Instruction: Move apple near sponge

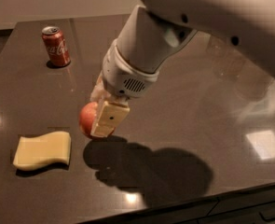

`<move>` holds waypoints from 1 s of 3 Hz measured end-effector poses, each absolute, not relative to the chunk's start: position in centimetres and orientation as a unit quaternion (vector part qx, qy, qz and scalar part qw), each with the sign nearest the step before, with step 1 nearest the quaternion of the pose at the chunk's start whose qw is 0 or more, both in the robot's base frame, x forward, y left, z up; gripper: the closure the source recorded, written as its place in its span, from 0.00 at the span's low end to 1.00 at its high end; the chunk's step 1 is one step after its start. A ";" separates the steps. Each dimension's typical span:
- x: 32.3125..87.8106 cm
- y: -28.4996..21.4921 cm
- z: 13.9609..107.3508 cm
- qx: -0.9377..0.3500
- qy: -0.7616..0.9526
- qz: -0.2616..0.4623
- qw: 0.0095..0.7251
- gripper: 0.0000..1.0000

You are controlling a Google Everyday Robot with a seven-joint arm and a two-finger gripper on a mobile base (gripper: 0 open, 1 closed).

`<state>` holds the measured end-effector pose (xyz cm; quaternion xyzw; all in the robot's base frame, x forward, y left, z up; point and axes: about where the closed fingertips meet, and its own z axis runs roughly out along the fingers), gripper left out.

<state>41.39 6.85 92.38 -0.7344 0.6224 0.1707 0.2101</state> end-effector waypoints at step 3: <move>40.2 9.5 88.6 -0.755 0.604 0.160 0.199 0.83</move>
Offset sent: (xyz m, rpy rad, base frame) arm -0.0080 0.0276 -0.0502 -0.0534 -0.0032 0.0514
